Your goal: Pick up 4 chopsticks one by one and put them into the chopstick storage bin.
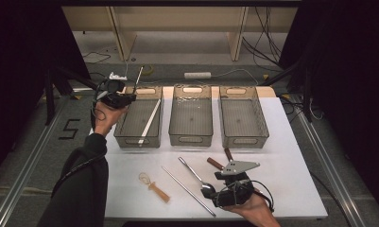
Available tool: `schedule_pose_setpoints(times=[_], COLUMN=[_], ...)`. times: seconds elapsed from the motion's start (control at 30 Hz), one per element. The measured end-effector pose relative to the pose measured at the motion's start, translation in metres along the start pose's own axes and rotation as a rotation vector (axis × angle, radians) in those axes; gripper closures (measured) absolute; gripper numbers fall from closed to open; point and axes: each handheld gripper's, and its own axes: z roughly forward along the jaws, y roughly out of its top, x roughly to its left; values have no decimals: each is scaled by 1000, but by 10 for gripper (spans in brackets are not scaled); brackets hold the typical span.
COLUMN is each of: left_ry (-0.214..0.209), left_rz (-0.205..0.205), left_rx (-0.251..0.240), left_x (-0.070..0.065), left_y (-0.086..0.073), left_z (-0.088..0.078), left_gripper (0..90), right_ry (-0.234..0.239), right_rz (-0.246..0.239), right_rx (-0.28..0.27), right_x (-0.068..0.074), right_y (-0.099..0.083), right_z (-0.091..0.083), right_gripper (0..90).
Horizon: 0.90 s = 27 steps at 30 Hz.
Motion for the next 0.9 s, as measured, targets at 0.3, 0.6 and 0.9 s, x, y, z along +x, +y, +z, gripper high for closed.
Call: schedule_pose_setpoints(times=[0.3,0.6,0.9], left_ry=[11,12,10], left_rz=[-9,-6,-5], left_rx=[24,63,83], left_x=[2,0,-5], left_y=[-15,-28,-34], left_z=[17,28,28], left_gripper=[841,835,736], right_ry=[14,22,23], right_rz=[-10,-32,-39], right_rx=[12,28,54], right_x=[4,8,9], right_y=[0,-1,-2], right_z=[3,6,8], right_gripper=[243,250,261])
